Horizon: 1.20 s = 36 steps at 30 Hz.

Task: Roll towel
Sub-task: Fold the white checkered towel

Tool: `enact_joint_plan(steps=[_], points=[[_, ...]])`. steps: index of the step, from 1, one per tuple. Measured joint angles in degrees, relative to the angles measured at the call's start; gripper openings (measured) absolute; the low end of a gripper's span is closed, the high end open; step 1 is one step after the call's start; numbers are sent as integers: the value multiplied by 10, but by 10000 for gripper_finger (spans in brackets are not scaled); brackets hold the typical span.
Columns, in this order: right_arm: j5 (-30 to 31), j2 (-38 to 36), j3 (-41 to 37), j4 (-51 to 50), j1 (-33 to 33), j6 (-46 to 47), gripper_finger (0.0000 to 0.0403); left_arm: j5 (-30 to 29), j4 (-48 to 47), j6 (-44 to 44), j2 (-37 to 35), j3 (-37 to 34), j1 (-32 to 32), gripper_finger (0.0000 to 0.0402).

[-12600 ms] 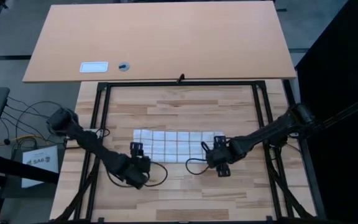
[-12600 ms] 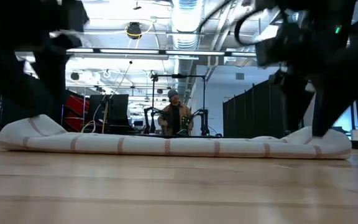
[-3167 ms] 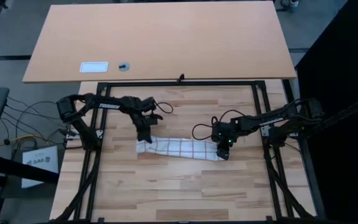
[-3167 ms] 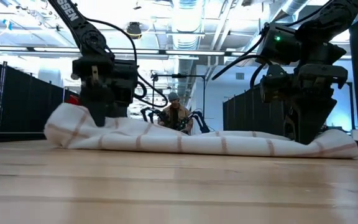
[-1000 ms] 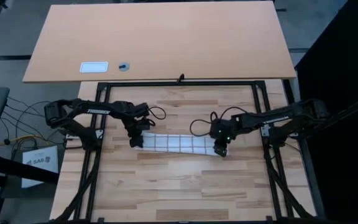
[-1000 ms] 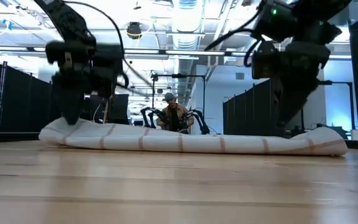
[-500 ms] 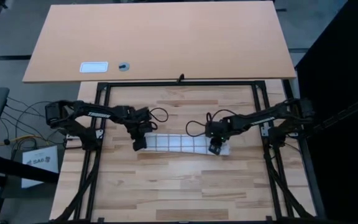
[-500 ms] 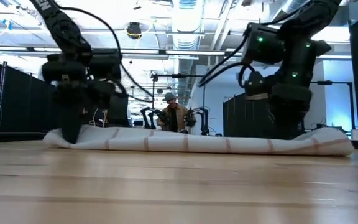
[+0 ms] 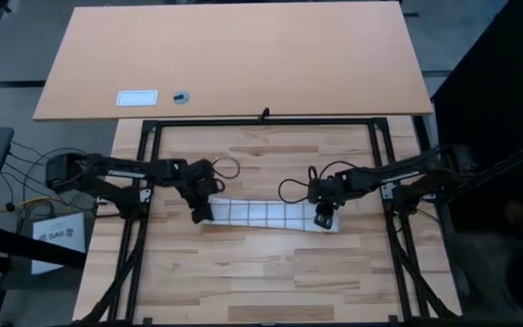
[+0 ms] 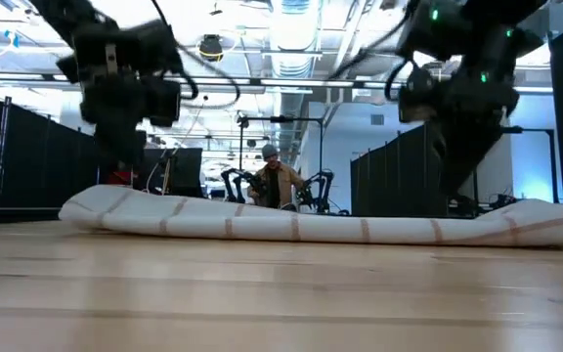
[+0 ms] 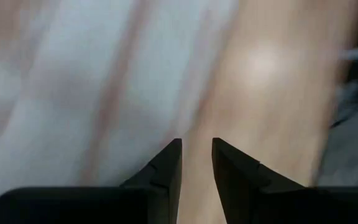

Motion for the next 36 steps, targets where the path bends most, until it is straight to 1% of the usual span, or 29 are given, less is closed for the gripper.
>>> enact_joint_plan(steps=[2,4,6,7,9,11,16,19,21,25,29,33,36], points=[[0,-17,12,11,9,1,122,5,-4,-19,-27,21,-6,72],[0,-23,14,16,22,1,122,0,-7,-21,-39,30,-12,72],[0,-18,14,34,33,2,122,-20,0,-6,-44,33,-14,72],[0,-11,14,35,38,2,122,-43,-1,6,-40,33,-12,72],[0,13,14,34,43,1,122,-90,-3,28,-16,32,-8,72],[1,39,13,36,46,1,122,-108,0,43,17,32,-1,72],[5,80,15,39,57,1,122,-110,27,70,97,32,7,72],[8,86,16,35,71,1,122,-111,31,69,119,34,7,72],[16,85,17,23,83,2,122,-111,34,54,122,29,1,72],[30,81,16,-30,101,3,122,-114,38,14,101,5,-24,72],[32,80,9,-37,109,4,122,-121,29,-33,60,-13,-47,72],[28,66,8,-47,109,18,122,-130,17,-81,18,-17,-63,72],[26,40,20,-66,109,33,122,-130,21,-106,-18,-10,-69,72]])
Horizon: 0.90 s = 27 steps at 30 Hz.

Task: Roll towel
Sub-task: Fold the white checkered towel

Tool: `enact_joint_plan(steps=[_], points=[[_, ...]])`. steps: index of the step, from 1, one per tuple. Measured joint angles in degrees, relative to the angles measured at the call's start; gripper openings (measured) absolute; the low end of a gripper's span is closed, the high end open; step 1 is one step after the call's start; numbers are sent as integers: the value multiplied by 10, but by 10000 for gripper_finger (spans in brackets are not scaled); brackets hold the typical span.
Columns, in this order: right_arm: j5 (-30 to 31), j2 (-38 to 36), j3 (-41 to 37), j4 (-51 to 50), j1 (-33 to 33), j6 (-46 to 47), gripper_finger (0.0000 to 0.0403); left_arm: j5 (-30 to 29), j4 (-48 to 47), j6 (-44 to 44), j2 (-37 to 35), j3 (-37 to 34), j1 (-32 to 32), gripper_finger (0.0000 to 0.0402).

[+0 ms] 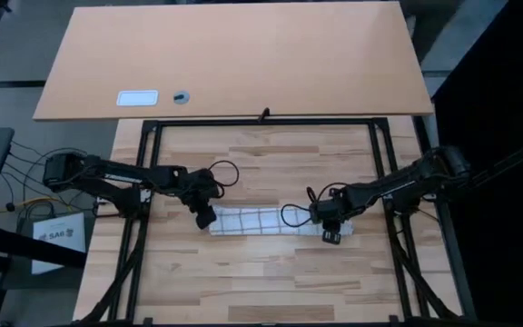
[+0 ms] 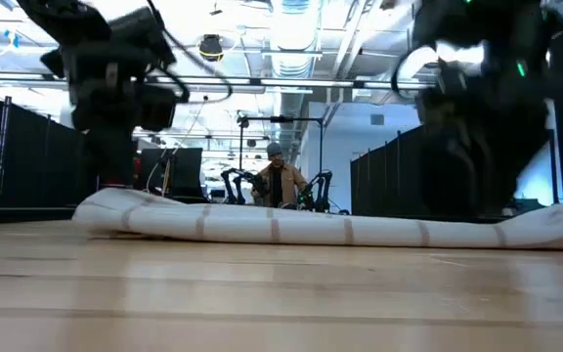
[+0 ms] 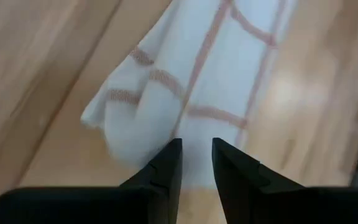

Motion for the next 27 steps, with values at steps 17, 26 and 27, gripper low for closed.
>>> enact_joint_plan(steps=[17,26,27], points=[[44,-49,-64,3,11,59,122,-2,15,53,71,12,-20,72],[42,-51,-88,63,-35,28,122,-26,-20,82,76,13,5,72],[42,-51,-88,66,-44,19,122,-34,-32,87,68,13,12,72]])
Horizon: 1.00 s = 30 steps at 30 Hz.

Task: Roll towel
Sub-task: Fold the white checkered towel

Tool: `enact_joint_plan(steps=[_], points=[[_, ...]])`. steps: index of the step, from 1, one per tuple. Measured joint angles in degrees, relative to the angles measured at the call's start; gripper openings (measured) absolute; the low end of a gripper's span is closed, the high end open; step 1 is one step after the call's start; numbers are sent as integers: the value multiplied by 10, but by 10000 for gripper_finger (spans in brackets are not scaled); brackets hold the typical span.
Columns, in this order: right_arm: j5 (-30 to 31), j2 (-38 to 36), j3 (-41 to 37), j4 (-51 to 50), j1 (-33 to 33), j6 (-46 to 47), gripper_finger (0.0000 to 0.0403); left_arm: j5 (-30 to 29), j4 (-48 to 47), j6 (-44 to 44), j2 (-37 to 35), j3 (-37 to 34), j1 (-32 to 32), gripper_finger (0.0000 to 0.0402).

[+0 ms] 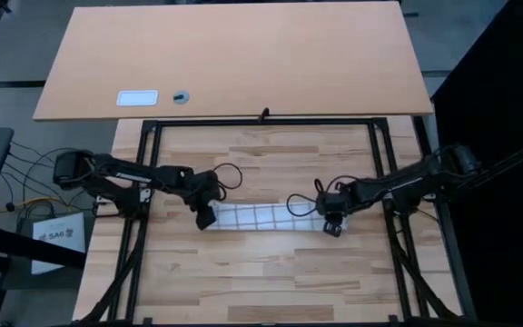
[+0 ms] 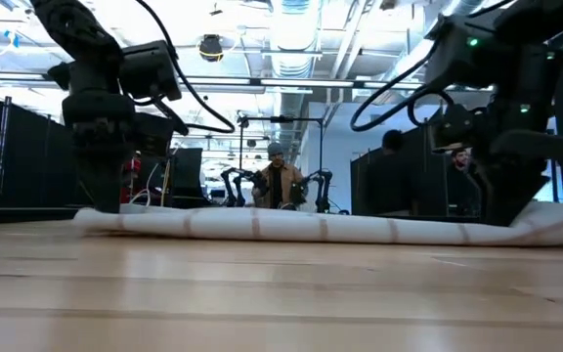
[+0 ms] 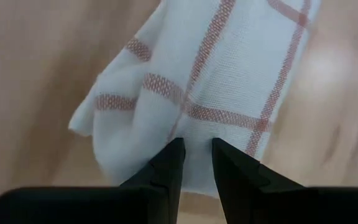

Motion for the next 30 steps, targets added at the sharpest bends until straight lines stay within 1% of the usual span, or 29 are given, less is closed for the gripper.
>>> enact_joint_plan(steps=[3,7,9,12,15,17,19,21,23,26,30], points=[[1,0,0,9,-21,-26,122,-18,-39,16,-23,0,23,72],[1,0,0,3,-42,-45,122,-22,-87,38,-44,-1,57,72],[1,0,1,-5,-45,-45,122,-22,-96,39,-59,-2,68,72],[1,-5,22,-39,-43,-46,122,-10,-94,34,-93,7,73,72],[1,-23,69,-62,-29,-46,122,-9,-91,14,-133,31,69,72],[7,-33,88,-63,-19,-47,122,-9,-70,5,-150,48,62,72],[13,-39,92,-32,-13,-47,122,-8,-29,-9,-161,51,53,72],[19,-37,87,25,-9,-48,122,-8,38,-22,-155,51,40,72],[19,-22,81,33,-10,-52,122,-7,75,-25,-133,50,26,72],[19,2,80,-14,-15,-57,122,-10,80,-19,-90,49,6,72],[20,2,80,-85,-11,-65,122,-12,75,-12,-33,49,-12,72]])
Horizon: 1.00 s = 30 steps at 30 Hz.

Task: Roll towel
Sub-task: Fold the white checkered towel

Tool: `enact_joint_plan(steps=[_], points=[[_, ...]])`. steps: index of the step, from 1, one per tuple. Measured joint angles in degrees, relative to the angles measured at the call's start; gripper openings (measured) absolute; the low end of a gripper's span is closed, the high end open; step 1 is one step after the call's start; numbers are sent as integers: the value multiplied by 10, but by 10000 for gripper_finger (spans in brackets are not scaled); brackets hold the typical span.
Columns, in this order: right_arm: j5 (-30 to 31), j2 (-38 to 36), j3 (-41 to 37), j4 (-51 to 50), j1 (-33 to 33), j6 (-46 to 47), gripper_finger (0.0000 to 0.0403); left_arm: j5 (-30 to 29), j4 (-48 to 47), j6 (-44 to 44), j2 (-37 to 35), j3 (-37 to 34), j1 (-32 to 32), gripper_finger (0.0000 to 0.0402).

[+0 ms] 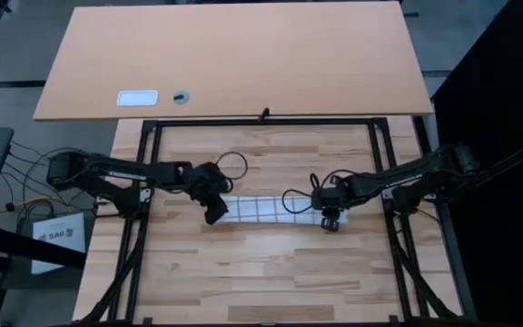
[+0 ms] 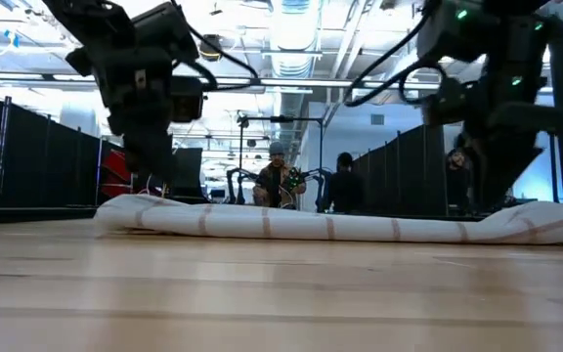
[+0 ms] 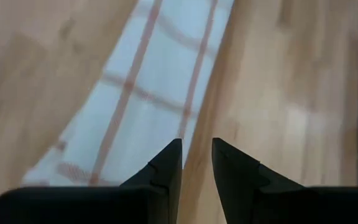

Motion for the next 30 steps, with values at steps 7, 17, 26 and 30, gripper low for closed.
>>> enact_joint_plan(steps=[7,17,26,30], points=[[0,-42,-1,-81,47,36,122,0,1,12,58,-3,-21,72],[5,-46,-91,-41,86,131,122,-3,10,-1,54,-54,-21,72],[-3,-73,-38,-71,86,141,122,-4,24,-41,-22,-69,-20,72],[19,-99,-29,-83,86,141,122,-10,25,-49,-68,-68,-20,72]])
